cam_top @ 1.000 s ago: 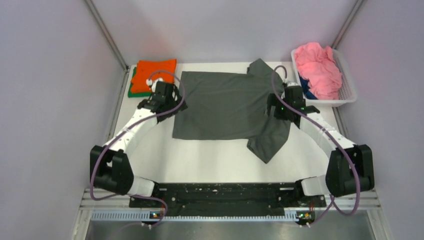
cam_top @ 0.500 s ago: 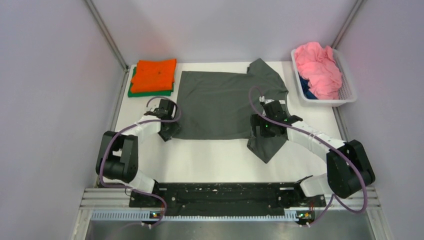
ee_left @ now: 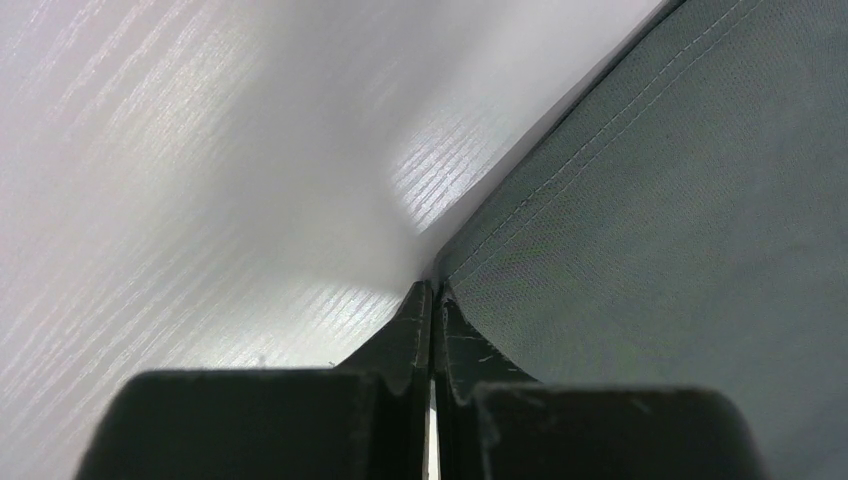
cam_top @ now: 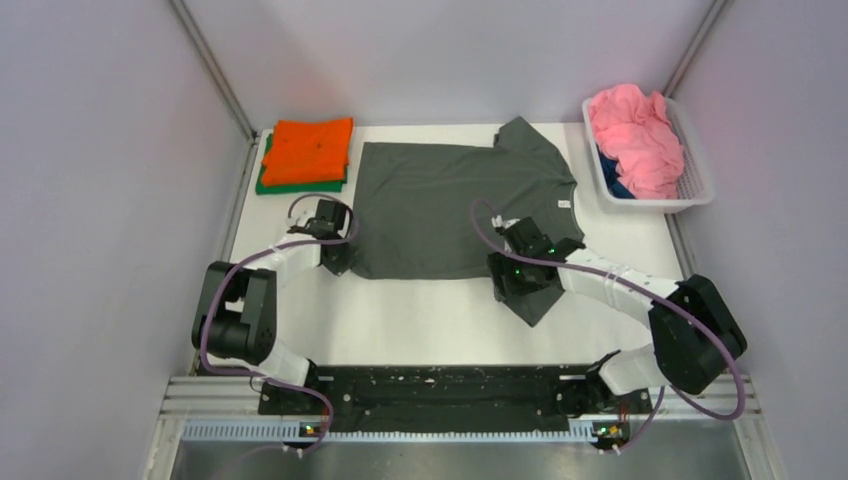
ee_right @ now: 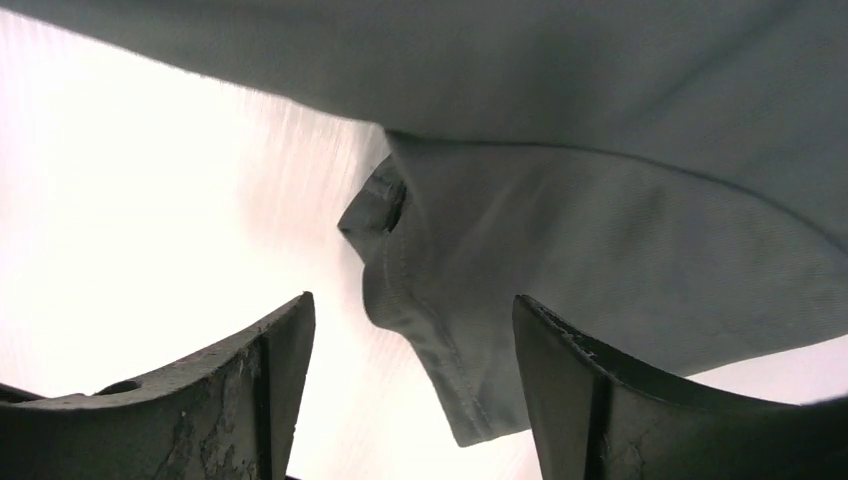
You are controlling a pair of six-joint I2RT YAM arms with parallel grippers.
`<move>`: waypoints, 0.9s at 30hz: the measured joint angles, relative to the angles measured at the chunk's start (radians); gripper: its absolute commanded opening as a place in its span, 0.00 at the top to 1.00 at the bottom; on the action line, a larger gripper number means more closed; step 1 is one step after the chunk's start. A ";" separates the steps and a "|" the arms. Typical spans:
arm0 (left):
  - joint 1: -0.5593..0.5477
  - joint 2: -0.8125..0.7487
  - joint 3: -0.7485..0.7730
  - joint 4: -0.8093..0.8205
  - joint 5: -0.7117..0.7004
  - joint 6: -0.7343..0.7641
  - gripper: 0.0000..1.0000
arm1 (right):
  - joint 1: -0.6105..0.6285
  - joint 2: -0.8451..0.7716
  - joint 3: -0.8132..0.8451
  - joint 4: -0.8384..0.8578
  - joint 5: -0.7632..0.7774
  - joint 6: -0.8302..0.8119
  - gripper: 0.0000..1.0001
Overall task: Fold and stack the t-shirts
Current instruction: Grab the side of the flattened tshirt closest away from the robot with both arms, then fold the flattened tshirt in 1/3 of the way
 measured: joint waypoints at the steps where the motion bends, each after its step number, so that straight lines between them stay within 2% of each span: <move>1: 0.000 0.000 0.000 -0.001 0.000 -0.001 1.00 | 0.013 0.009 0.000 -0.006 0.002 0.005 0.33; 6: 0.003 -0.002 0.000 -0.007 0.000 -0.004 1.00 | 0.056 0.051 -0.014 -0.041 0.020 0.047 0.44; 10: 0.003 -0.003 0.002 -0.021 0.001 -0.005 1.00 | 0.059 0.074 -0.023 -0.048 0.062 0.077 0.65; 13: 0.004 -0.005 0.004 -0.038 0.006 -0.005 1.00 | 0.060 0.076 -0.023 -0.061 0.104 0.106 0.90; 15: 0.007 -0.014 0.004 -0.066 0.017 -0.003 1.00 | 0.064 0.070 -0.025 -0.086 0.131 0.141 1.00; 22: 0.018 -0.114 0.003 -0.254 0.044 0.012 1.00 | 0.154 -0.023 -0.090 -0.229 0.062 0.245 1.00; 27: 0.018 -0.171 0.003 -0.328 0.093 0.021 1.00 | 0.171 -0.062 -0.048 -0.354 0.072 0.253 1.00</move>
